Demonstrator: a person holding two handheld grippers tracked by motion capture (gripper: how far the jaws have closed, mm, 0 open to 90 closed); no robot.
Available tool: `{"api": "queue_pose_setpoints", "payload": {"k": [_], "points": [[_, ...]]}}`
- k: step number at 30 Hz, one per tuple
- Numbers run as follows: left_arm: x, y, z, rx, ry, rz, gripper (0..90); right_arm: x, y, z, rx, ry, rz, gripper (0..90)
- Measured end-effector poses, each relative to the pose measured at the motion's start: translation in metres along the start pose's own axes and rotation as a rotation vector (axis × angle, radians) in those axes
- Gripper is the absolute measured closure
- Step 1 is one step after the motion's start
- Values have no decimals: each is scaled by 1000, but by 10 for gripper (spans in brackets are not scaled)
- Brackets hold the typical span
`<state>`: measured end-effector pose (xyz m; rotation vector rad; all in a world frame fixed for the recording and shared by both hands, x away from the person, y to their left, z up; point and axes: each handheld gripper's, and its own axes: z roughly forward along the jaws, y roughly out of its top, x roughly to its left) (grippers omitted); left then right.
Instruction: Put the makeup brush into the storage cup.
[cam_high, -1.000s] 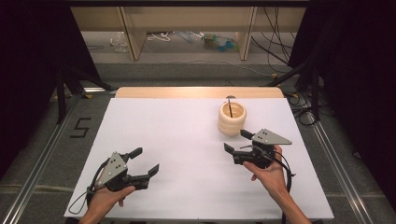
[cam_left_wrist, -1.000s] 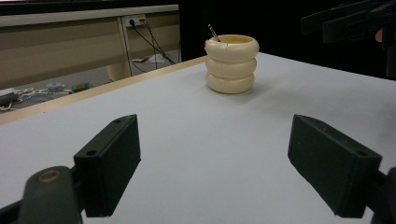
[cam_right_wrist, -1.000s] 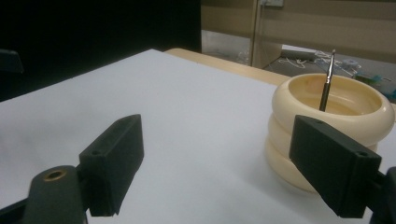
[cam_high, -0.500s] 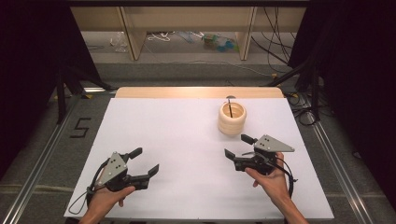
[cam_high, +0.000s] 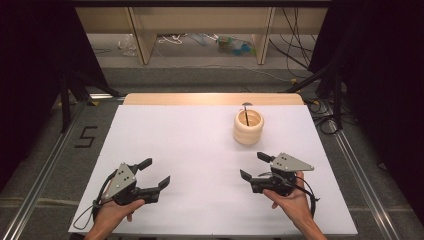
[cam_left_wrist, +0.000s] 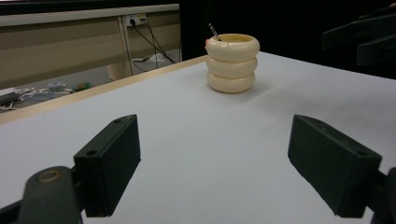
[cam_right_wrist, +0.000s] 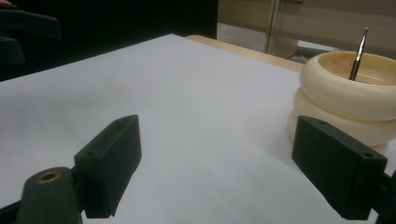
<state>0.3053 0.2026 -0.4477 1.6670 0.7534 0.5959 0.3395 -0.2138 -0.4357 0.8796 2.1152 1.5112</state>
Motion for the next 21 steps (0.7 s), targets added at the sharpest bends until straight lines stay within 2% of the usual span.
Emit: {"api": "queue_pose_setpoints", "payload": {"k": [3,4,8,10,12,13,19,21], "points": [[0,0,0,1,0,-1,168,0,-1,-2,6,-1,-22,169],[0,0,0,0,-1,0,168,1,-2,-3,3,4,-7,169],[0,0,0,0,0,0,168,-1,-5,-6,8,3,0,169],[0,0,0,0,0,0,168,0,-7,-7,-15,6,14,169],[0,0,0,0,0,0,168,0,-6,-11,6,3,11,169],[0,0,0,1,0,0,168,1,-7,-11,-10,11,20,169],[0,0,0,1,0,6,168,3,-8,-13,-17,2,11,169],[0,0,0,1,1,-1,168,2,-7,-13,-5,16,5,169]]}}
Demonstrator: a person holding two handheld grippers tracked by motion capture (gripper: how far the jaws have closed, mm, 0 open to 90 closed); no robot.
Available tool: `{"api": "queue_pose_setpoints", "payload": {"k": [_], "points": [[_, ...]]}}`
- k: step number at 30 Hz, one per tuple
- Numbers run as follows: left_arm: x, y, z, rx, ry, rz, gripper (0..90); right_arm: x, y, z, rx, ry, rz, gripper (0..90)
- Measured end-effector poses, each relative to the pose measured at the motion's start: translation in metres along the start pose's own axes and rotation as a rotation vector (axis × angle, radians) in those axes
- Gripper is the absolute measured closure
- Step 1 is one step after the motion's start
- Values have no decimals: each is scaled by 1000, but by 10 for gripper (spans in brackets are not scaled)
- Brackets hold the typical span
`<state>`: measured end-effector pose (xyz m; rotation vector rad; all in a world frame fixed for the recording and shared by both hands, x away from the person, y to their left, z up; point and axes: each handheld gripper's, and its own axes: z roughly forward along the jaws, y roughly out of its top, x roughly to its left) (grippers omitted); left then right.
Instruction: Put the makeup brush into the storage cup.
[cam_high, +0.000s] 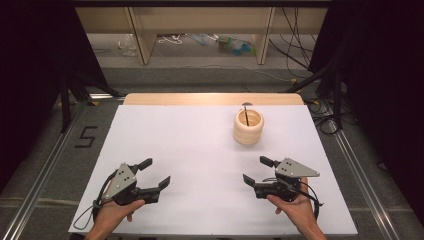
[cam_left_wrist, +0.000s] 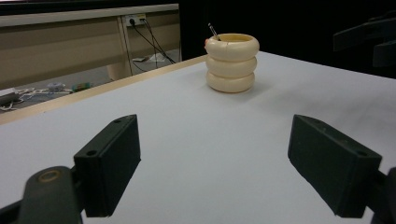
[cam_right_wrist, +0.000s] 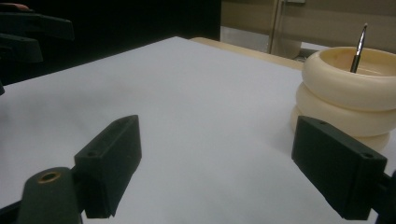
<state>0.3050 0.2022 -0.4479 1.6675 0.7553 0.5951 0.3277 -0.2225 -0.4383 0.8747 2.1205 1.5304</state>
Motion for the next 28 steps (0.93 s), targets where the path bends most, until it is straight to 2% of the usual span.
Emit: {"api": "queue_pose_setpoints", "payload": {"k": [3,4,13,15,17,28], "points": [[0,0,0,0,0,1,168,0,0,-1,1,-4,-1,169],[0,0,0,0,0,1,167,0,0,0,-15,-16,0,169],[1,0,0,-2,1,3,168,-2,0,-2,-12,-18,1,169],[1,0,0,-2,1,3,168,-3,0,-1,-30,-14,11,170],[0,0,0,0,0,2,168,-3,0,-3,-6,-26,6,170],[0,0,0,-1,1,1,168,-3,0,-3,-2,-13,3,169]]}}
